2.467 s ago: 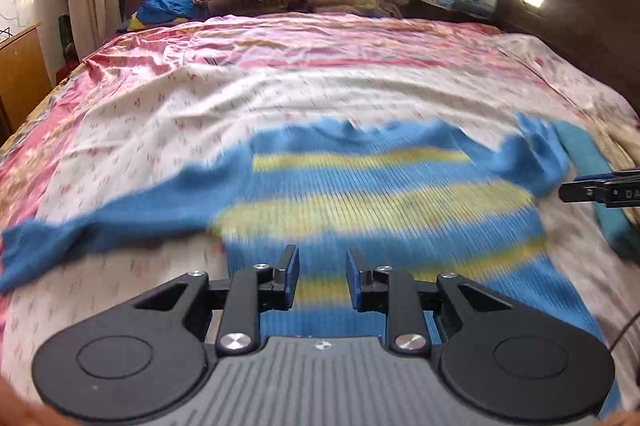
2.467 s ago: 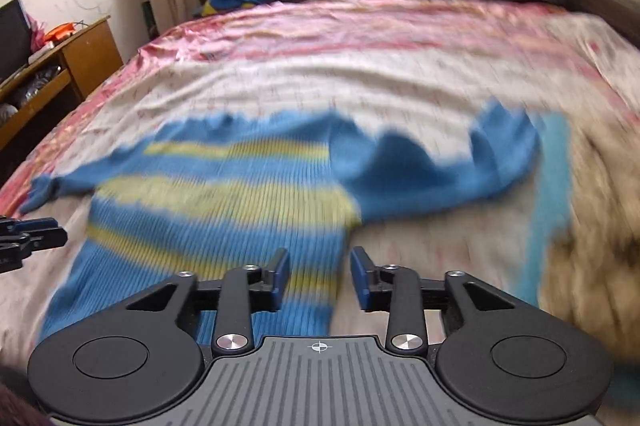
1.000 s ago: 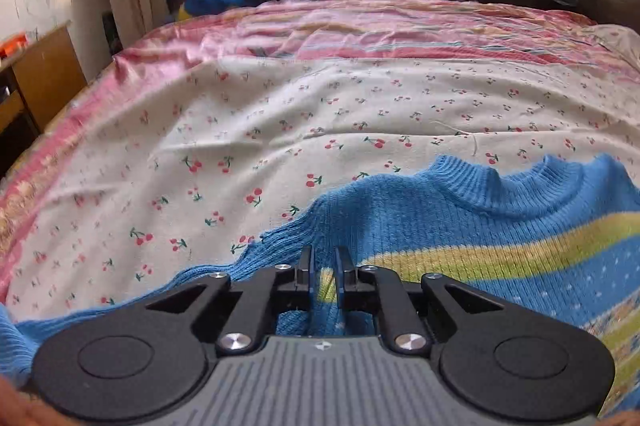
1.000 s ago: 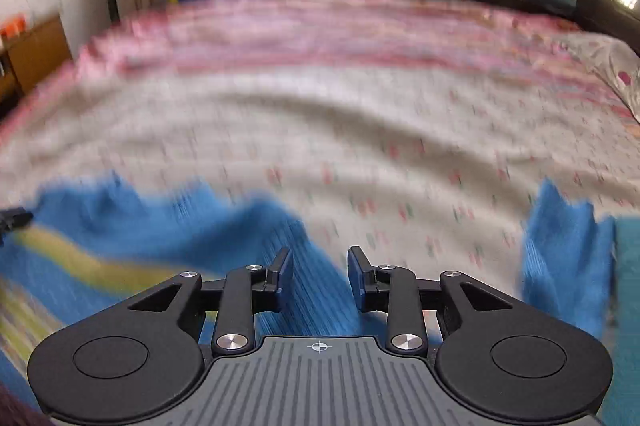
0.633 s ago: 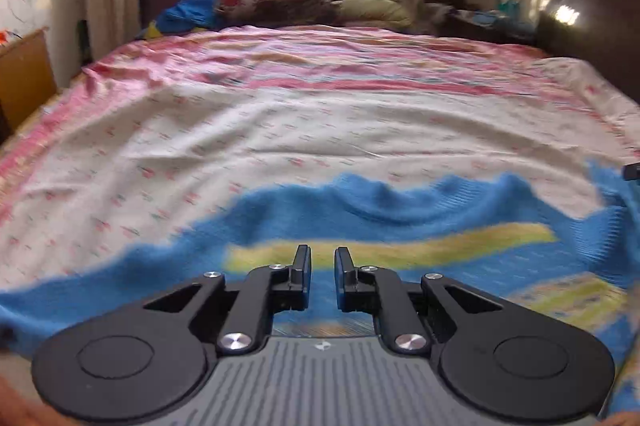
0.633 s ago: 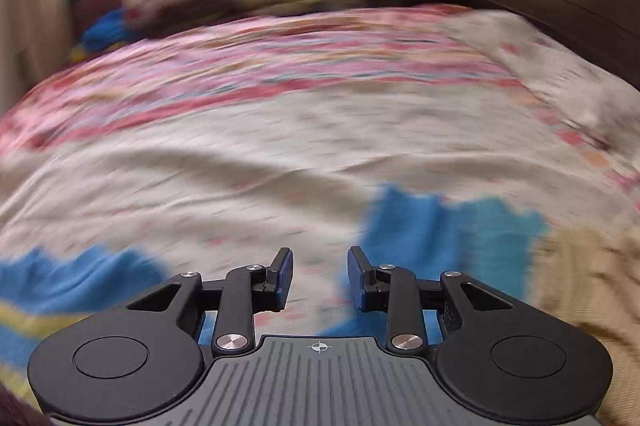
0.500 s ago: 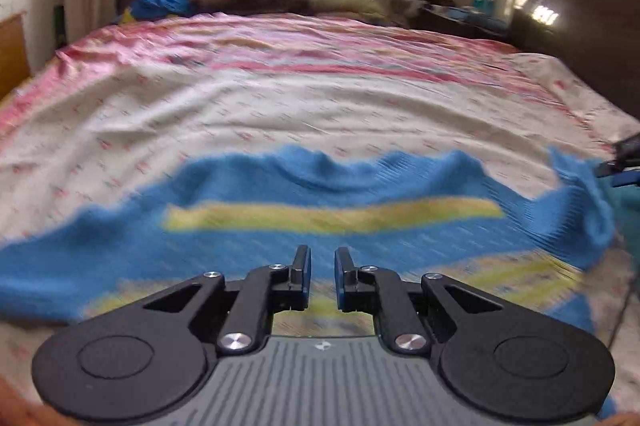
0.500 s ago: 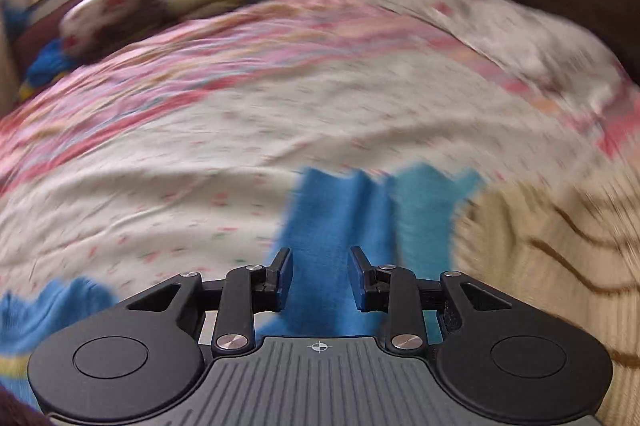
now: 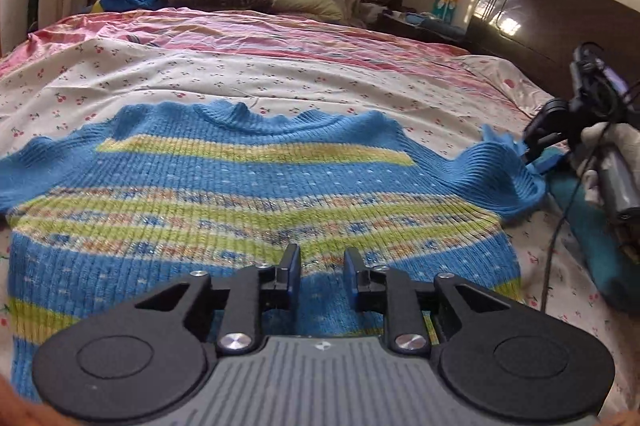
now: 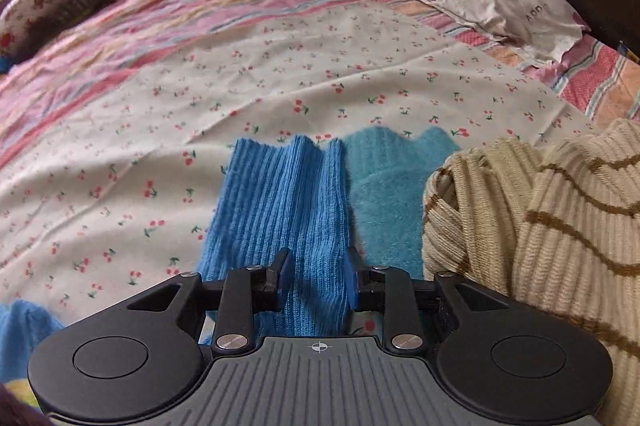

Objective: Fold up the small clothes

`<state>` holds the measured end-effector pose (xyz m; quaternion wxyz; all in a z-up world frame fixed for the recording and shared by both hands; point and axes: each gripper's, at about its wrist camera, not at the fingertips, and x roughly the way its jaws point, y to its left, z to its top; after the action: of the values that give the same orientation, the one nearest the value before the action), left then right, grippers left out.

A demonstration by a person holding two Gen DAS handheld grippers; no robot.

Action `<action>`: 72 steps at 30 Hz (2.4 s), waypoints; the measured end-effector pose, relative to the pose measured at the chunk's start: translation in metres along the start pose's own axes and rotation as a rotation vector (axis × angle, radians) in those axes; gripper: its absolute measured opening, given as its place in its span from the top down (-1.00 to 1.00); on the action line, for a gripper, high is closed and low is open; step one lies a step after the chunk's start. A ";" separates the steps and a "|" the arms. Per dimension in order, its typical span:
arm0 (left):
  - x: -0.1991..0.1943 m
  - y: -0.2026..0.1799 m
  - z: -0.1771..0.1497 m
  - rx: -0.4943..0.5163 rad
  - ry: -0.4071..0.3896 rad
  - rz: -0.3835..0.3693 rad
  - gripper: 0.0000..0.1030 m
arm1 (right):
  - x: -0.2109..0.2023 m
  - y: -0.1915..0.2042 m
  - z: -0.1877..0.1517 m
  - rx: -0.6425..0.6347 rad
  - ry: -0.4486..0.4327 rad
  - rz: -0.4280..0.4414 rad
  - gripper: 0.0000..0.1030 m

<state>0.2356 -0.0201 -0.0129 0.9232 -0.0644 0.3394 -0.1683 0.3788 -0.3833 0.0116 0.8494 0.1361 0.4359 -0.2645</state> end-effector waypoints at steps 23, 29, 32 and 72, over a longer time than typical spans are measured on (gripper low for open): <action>-0.006 0.007 -0.006 -0.018 -0.002 -0.072 0.29 | -0.095 -0.014 -0.005 0.124 -0.171 0.278 0.83; -0.010 0.012 -0.003 -0.038 -0.004 -0.082 0.29 | -0.142 0.033 -0.015 0.006 -0.241 0.420 0.83; -0.014 0.016 -0.001 -0.044 -0.014 -0.082 0.29 | -0.157 0.065 -0.027 -0.067 -0.240 0.488 0.83; -0.054 0.095 -0.018 -0.312 -0.081 0.112 0.26 | -0.165 0.232 -0.209 -1.006 -0.201 0.611 0.36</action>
<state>0.2112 0.0875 -0.0160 0.9228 -0.1947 0.3271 -0.0592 0.2918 -0.0409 0.0237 0.8843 -0.1895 0.3662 0.2193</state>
